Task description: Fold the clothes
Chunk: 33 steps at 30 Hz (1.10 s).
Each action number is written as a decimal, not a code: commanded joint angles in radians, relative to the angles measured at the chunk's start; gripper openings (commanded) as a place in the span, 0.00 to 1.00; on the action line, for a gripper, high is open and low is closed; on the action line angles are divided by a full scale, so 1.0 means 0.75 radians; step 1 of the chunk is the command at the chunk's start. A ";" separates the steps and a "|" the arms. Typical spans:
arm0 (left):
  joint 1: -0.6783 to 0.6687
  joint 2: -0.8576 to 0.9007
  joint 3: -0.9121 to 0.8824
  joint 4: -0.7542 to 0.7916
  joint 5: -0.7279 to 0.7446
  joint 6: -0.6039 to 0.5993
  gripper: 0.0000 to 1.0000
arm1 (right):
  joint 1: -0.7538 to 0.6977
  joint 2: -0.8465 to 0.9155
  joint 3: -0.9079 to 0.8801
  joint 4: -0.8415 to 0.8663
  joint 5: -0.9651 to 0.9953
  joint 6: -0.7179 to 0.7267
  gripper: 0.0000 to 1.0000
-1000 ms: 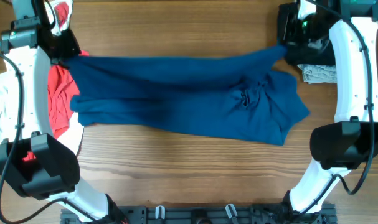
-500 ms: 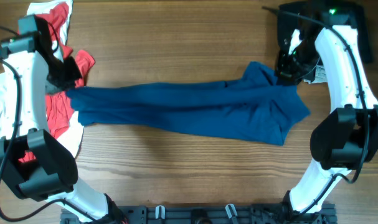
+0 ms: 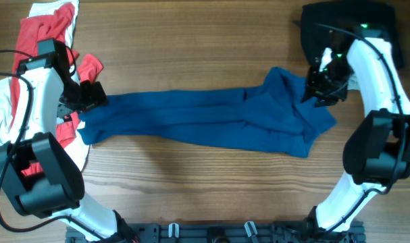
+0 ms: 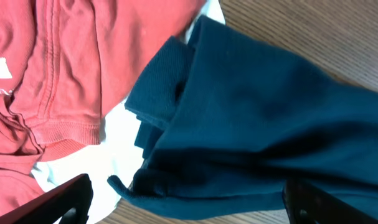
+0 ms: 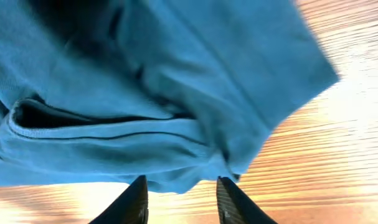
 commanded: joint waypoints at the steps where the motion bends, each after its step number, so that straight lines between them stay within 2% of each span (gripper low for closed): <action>1: 0.005 -0.014 0.039 0.003 -0.002 -0.026 1.00 | -0.096 -0.123 0.002 0.016 -0.056 -0.128 0.46; 2: 0.006 -0.015 0.051 0.003 0.005 -0.026 1.00 | -0.116 -0.133 0.002 0.021 -0.062 -0.153 0.49; 3: 0.006 -0.020 0.069 0.004 0.030 -0.026 1.00 | -0.140 -0.140 0.002 0.025 -0.062 -0.184 0.57; 6: 0.006 -0.043 0.097 0.016 0.132 -0.020 1.00 | -0.165 -0.140 -0.001 0.020 -0.164 -0.355 0.67; 9: 0.006 -0.045 0.096 0.007 0.239 0.017 0.99 | -0.137 -0.140 -0.001 0.019 -0.281 -0.437 0.70; 14: 0.031 -0.044 0.076 -0.006 0.260 0.013 1.00 | 0.018 -0.140 -0.002 0.057 -0.366 -0.448 0.70; 15: 0.044 -0.044 0.075 -0.008 0.267 0.013 1.00 | 0.053 -0.140 -0.003 0.079 -0.364 -0.404 0.68; 16: 0.063 -0.044 0.075 -0.013 0.273 0.013 1.00 | 0.089 -0.140 -0.008 0.111 -0.365 -0.364 0.60; 17: 0.082 -0.044 0.075 -0.019 0.273 0.013 1.00 | 0.122 -0.140 -0.021 0.151 -0.365 -0.332 0.47; 18: 0.103 -0.044 0.075 -0.029 0.275 0.014 1.00 | 0.154 -0.140 -0.040 0.197 -0.365 -0.293 0.29; 19: 0.138 -0.044 0.075 -0.048 0.290 0.015 1.00 | 0.188 -0.140 -0.073 0.253 -0.365 -0.252 0.04; 22: 0.221 -0.044 0.063 -0.072 0.415 0.099 1.00 | 0.253 -0.140 -0.168 0.363 -0.376 -0.213 0.04; 24: 0.269 -0.043 0.020 -0.053 0.423 0.140 1.00 | 0.285 -0.140 -0.220 0.401 -0.375 -0.213 0.05; 33: 0.348 -0.027 -0.247 0.333 0.534 0.162 1.00 | 0.297 -0.137 -0.241 0.414 -0.359 -0.212 0.08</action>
